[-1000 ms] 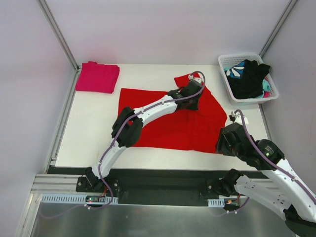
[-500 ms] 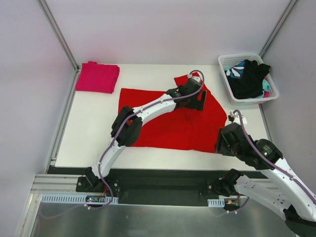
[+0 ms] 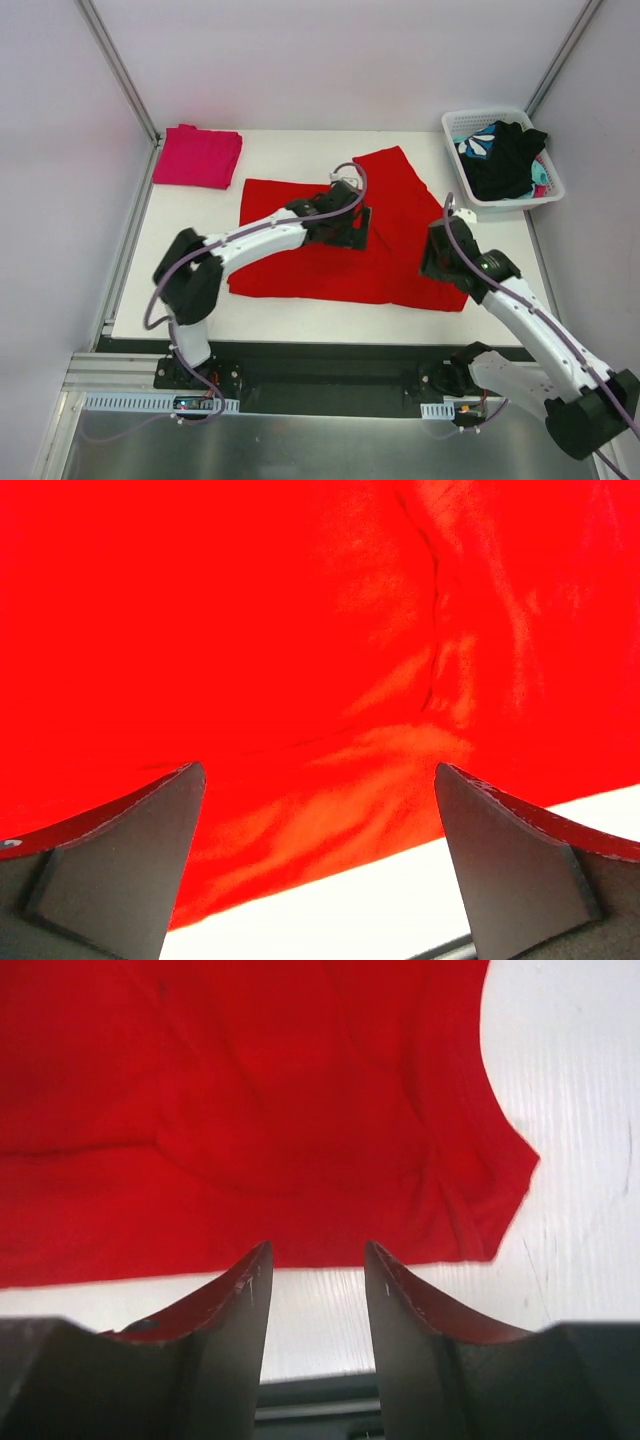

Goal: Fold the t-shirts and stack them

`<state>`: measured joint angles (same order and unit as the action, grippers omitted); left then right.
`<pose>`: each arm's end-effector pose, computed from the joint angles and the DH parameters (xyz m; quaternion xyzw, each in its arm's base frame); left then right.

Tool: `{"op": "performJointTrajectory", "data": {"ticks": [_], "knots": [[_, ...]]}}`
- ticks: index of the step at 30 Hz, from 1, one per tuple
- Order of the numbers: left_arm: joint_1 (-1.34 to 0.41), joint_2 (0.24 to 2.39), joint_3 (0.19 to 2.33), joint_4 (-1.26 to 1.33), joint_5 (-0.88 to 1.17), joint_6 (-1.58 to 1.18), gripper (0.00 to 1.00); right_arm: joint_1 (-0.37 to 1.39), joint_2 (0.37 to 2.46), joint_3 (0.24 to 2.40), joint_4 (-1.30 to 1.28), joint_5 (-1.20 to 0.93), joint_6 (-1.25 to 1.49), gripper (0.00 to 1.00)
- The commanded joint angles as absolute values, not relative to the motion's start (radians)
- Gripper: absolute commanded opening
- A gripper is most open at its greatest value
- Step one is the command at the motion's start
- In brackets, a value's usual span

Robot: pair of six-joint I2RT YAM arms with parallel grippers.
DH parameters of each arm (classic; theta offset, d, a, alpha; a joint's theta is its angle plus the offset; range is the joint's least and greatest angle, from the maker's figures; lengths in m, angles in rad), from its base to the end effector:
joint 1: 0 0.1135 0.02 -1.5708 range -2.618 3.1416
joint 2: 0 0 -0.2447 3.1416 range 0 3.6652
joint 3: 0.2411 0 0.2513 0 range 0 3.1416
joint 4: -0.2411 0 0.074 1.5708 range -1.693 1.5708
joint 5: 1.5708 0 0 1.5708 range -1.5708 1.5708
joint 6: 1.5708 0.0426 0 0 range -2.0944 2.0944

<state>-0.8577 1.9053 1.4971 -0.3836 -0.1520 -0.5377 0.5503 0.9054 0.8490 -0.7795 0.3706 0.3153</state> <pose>0.2860 -0.3208 0.2202 0.1185 0.9152 -0.1894 0.3353 0.1719 0.0874 0.2678 -0.0418 0.9187 -0.0080 0.3926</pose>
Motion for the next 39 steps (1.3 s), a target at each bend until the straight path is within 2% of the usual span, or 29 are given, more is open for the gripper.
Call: {"op": "performJointTrajectory", "data": {"ticks": [1,4,7,8,9,12,19,33,39], "knots": [[-0.819,1.665,1.318,-0.429,-0.181,-0.607,0.99,0.453,1.037,0.867,-0.565,0.256,0.221,0.43],[-0.805,1.557,1.214,-0.452,-0.169,-0.646,0.99,0.423,1.156,0.891,-0.493,0.203,0.19,0.4],[-0.805,1.497,1.145,-0.492,-0.153,-0.678,0.99,0.388,1.273,0.939,-0.443,0.154,0.163,0.31],[-0.805,1.476,1.126,-0.497,-0.15,-0.686,0.99,0.381,1.299,0.952,-0.433,0.143,0.157,0.26],[-0.802,1.47,1.106,-0.497,-0.141,-0.702,0.99,0.364,1.346,0.981,-0.428,0.129,0.152,0.16],[-0.799,1.468,1.045,-0.482,-0.1,-0.718,0.99,0.339,1.417,1.018,-0.4,0.1,0.124,0.01],[-0.775,1.448,0.901,-0.427,-0.12,-0.724,0.99,0.262,1.522,1.049,-0.373,0.046,0.1,0.01],[-0.631,1.361,0.763,-0.402,-0.094,-0.707,0.99,0.212,1.772,1.126,-0.356,-0.043,0.113,0.01],[-0.597,1.266,0.7,-0.419,-0.094,-0.704,0.99,0.183,1.782,1.127,-0.37,-0.022,0.126,0.01]]}}
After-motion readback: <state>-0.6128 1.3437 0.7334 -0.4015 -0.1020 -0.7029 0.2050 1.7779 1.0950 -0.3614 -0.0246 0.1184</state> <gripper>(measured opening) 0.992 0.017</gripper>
